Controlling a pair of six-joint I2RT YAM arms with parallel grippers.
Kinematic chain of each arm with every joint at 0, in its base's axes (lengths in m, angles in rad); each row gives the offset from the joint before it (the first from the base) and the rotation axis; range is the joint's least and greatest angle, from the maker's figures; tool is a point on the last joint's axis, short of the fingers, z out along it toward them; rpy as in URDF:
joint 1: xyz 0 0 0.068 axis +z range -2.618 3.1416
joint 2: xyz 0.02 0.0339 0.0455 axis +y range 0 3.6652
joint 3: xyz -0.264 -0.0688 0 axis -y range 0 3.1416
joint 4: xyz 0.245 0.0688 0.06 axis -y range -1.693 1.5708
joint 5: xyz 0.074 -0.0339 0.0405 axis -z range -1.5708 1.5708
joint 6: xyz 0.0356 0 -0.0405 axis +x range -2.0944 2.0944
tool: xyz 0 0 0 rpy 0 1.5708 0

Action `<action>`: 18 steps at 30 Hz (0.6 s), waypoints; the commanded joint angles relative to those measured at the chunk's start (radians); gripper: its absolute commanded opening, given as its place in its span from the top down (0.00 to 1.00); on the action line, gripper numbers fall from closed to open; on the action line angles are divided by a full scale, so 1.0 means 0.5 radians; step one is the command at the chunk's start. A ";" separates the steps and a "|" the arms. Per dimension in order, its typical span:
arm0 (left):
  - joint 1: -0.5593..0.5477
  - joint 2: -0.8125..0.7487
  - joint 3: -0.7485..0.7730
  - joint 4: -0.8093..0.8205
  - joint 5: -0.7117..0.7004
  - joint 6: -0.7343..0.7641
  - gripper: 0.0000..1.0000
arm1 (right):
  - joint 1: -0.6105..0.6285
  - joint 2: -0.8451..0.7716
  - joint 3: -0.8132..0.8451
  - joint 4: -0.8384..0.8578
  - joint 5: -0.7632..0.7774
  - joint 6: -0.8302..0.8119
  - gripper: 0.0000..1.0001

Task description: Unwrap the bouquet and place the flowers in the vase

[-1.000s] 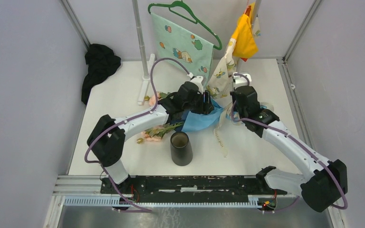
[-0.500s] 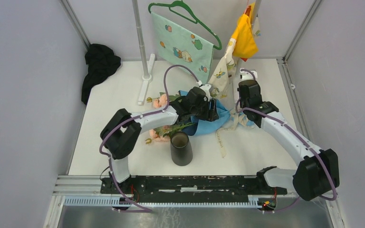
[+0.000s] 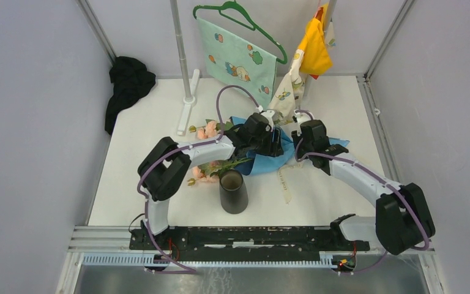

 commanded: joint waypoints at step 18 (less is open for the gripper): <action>-0.002 0.161 0.022 0.028 -0.263 -0.108 0.39 | 0.004 0.475 0.268 0.205 0.078 0.021 0.77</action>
